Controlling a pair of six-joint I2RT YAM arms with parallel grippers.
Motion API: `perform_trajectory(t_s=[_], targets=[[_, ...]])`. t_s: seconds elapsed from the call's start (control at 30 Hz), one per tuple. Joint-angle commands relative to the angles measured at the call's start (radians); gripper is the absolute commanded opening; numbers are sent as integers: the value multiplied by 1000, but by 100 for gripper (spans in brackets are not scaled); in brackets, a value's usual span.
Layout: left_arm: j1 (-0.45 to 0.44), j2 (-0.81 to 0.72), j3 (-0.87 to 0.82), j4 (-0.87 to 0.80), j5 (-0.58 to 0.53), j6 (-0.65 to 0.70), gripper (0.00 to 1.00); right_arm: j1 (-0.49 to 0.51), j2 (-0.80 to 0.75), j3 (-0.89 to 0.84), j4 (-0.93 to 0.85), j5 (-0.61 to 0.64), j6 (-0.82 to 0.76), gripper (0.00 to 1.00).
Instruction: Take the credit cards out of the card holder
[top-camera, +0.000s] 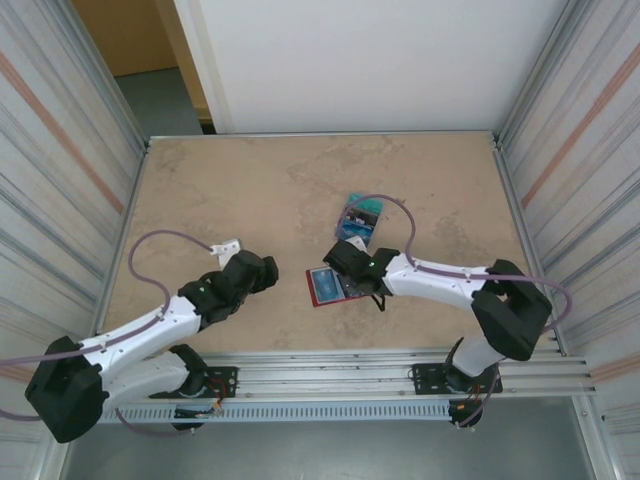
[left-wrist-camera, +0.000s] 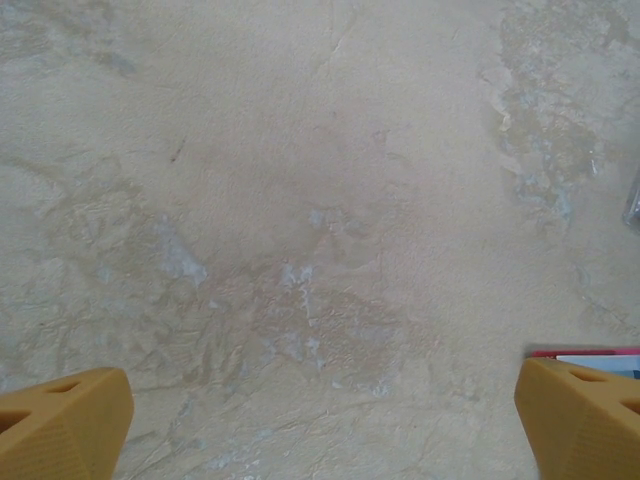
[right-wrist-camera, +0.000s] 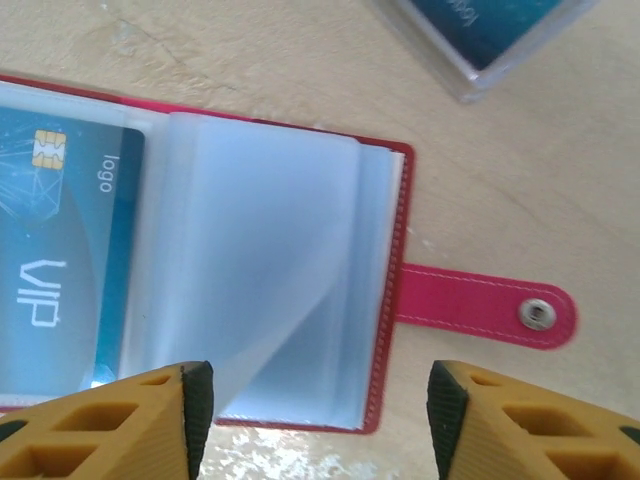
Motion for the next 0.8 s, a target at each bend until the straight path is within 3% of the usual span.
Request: perform_trajectory(t_s=[0.0,0.17,0.3,0.57,0.67,0.77], targets=[[-15,23,40,-14,-14,25,99,-2,-99,-43,16,75,42,63],[-34,67,71,-3,-16,33,99,-5,-241,-127,30,136,60,77],[-56,106,103,-2,-25,43,99,-9,-366,-189,33,184,75,99],[-120,204,174,-2,-52,63,99,-48,-730,-334,44,252,133,99],[-148,252,202,-4,-62,80,99,-88,-871,-394,-6,297,283,99],[-179,305,237,-22,-68,94,99,-141,-992,-441,-10,264,291,99]])
